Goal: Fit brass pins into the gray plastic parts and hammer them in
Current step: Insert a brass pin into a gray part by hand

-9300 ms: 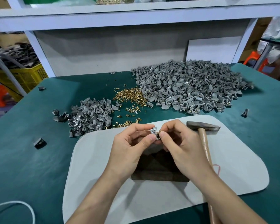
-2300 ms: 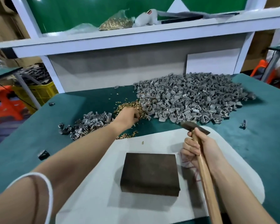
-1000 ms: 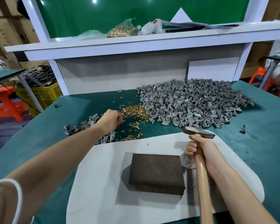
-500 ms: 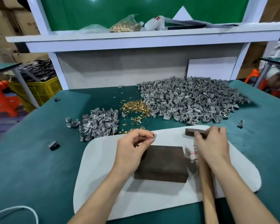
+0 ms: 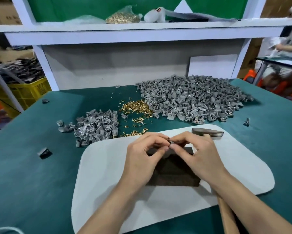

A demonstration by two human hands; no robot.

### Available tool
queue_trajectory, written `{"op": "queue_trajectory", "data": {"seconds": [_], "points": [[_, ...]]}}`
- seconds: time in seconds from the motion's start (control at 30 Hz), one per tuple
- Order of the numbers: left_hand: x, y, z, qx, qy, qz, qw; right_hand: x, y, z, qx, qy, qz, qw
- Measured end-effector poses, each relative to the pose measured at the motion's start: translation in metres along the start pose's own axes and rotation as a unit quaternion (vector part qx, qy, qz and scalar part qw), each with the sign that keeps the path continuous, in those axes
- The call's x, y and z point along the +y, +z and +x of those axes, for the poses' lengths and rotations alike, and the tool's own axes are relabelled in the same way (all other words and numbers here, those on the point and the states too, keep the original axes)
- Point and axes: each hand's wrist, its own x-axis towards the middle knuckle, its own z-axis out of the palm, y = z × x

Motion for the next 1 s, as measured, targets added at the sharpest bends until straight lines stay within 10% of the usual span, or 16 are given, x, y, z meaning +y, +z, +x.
{"op": "queue_trajectory", "data": {"seconds": [1.0], "points": [[0.001, 0.0, -0.001, 0.015, -0.072, 0.007, 0.997, 0.009, -0.006, 0.004, -0.098, 0.074, 0.097, 0.988]]}}
